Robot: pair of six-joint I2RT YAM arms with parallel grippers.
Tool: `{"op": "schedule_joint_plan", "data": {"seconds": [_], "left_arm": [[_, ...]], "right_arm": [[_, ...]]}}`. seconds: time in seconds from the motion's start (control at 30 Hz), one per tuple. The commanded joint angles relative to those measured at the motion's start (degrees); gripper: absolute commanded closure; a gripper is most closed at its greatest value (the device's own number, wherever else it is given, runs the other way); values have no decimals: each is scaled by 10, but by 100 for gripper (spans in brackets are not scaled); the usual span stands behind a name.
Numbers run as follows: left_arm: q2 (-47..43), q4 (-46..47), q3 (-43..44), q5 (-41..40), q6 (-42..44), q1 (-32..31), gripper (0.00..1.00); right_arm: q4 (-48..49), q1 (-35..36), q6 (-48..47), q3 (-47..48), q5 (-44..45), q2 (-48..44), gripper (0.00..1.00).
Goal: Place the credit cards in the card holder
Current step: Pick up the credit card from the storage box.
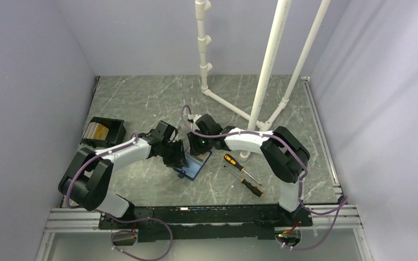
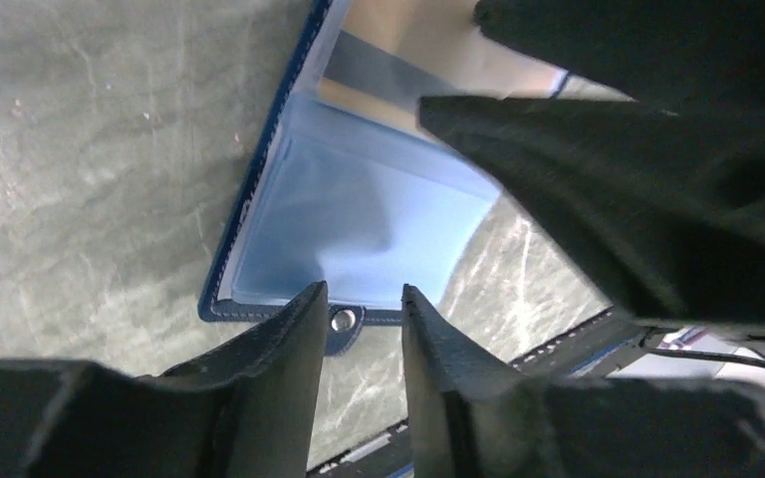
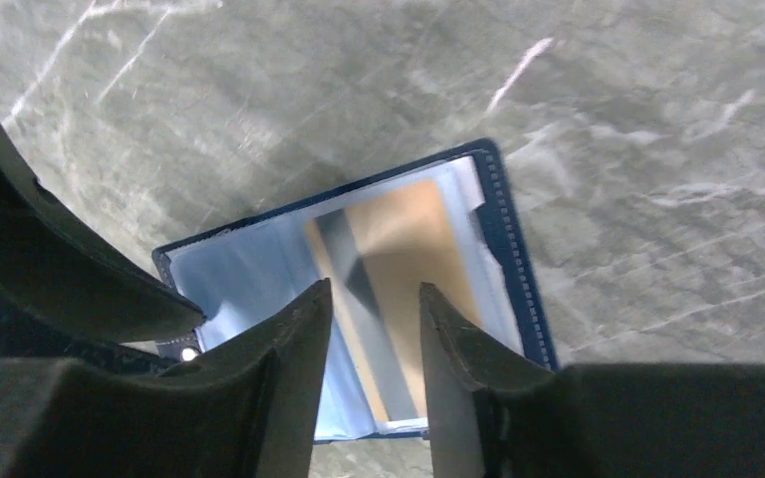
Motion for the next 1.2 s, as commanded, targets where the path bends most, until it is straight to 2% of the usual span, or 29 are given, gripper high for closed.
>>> {"op": "schedule_joint_plan", "data": {"seconds": [0.0, 0.07, 0.13, 0.27, 0.37, 0.43, 0.53, 0.63, 0.7, 0.8, 0.9, 1.03, 1.17], "left_arm": [[-59, -54, 41, 9, 10, 10, 55], [-89, -77, 56, 21, 10, 27, 40], [-123, -98, 71, 40, 12, 54, 31], [-193, -177, 128, 43, 38, 150, 17], [-210, -257, 201, -10, 100, 233, 11], [-191, -308, 261, -76, 142, 283, 9], [-141, -351, 336, -221, 201, 329, 5], [-86, -338, 368, -348, 266, 360, 1], [-58, -298, 364, -397, 304, 378, 1], [-17, -253, 362, -380, 338, 414, 1], [40, -262, 401, -351, 356, 442, 1], [111, -250, 422, -380, 415, 450, 1], [172, -260, 447, -385, 417, 457, 1]], "right_arm": [[-68, 45, -42, 28, 97, -44, 55], [-80, 65, -47, 33, 118, -62, 49], [-92, 75, -44, 36, 131, -74, 46], [-69, 87, -26, 11, 117, -97, 44], [-51, 91, -16, -7, 84, -109, 43], [-33, 92, -12, -22, 62, -122, 43], [-20, 92, -7, -35, 44, -132, 43], [-5, 92, -2, -47, 27, -142, 43], [6, 91, 2, -55, 16, -150, 43], [14, 90, 4, -61, 3, -162, 43], [36, 88, 11, -76, -15, -173, 42], [46, 87, 15, -84, -26, -181, 42], [45, 85, 13, -87, -19, -191, 41]]}}
